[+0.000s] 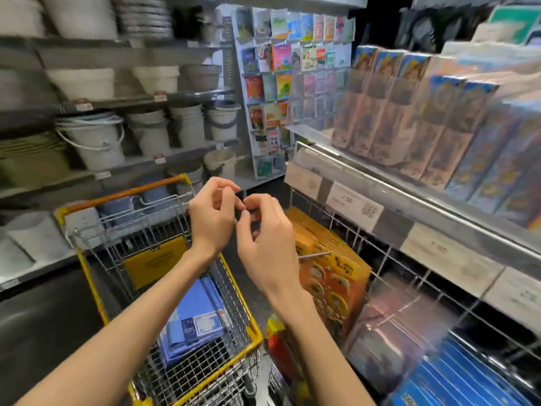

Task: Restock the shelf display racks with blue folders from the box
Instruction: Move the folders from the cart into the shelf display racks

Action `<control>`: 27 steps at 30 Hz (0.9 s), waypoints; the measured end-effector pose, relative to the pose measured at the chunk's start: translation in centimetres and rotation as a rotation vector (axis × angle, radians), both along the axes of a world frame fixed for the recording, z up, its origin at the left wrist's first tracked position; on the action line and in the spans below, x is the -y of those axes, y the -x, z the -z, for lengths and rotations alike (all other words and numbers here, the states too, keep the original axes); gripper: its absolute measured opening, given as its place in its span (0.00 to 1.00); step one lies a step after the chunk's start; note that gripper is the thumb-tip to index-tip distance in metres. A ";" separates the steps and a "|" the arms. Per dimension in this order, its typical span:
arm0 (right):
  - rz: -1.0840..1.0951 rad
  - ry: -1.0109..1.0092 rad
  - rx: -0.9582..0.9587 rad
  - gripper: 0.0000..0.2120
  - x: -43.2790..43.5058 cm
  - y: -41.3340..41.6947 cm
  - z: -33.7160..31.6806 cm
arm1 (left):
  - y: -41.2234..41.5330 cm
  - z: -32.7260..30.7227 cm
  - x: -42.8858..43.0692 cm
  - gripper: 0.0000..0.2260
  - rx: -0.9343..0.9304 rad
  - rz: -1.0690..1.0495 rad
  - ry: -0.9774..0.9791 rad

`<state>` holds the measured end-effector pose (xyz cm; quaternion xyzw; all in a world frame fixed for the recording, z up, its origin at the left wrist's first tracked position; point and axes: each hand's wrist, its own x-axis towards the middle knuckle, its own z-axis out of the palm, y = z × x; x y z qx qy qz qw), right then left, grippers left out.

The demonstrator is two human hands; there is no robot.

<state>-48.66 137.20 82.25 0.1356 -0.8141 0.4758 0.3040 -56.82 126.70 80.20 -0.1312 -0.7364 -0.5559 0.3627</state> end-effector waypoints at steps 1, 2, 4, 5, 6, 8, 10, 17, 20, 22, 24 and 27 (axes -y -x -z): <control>0.067 -0.064 -0.014 0.05 0.3 0.6 -0.1 | 1.2 0.7 0.8 0.07 0.038 0.000 0.039; 0.151 -0.125 -0.027 0.05 0.8 1.3 -0.2 | 2.5 1.7 1.9 0.06 0.084 0.004 0.051; 0.263 -0.205 -0.040 0.06 1.6 2.3 -0.4 | 5.0 3.8 4.2 0.06 0.174 0.031 0.018; 0.278 -0.234 -0.039 0.06 2.2 2.9 -0.5 | 6.4 4.8 5.3 0.06 0.207 0.045 0.003; 0.279 -0.255 -0.023 0.07 3.0 3.7 -0.5 | 7.6 5.5 6.2 0.06 0.232 0.057 0.002; 0.254 -0.257 0.029 0.07 5.0 5.6 -0.2 | 9.7 6.9 7.6 0.06 0.273 0.084 0.012; 0.241 -0.237 0.057 0.08 7.2 8.0 0.7 | 11.3 7.7 8.6 0.06 0.305 0.112 0.031; 0.227 -0.191 0.309 0.06 12.7 15.2 9.7 | 15.8 14.1 14.3 0.06 0.482 0.192 0.050; 0.224 -0.191 0.465 0.06 14.4 17.3 15.0 | 17.3 18.6 17.0 0.05 0.597 0.165 0.118; 0.206 -0.178 0.584 0.07 15.2 18.7 18.0 | 18.1 21.4 18.2 0.04 0.686 0.159 0.141; 0.168 -0.161 0.691 0.06 15.8 20.2 20.9 | 18.8 24.3 19.5 0.03 0.805 0.159 0.184; 0.114 -0.087 0.854 0.05 16.9 22.3 25.2 | 19.4 28.5 22.1 0.05 1.056 0.161 0.264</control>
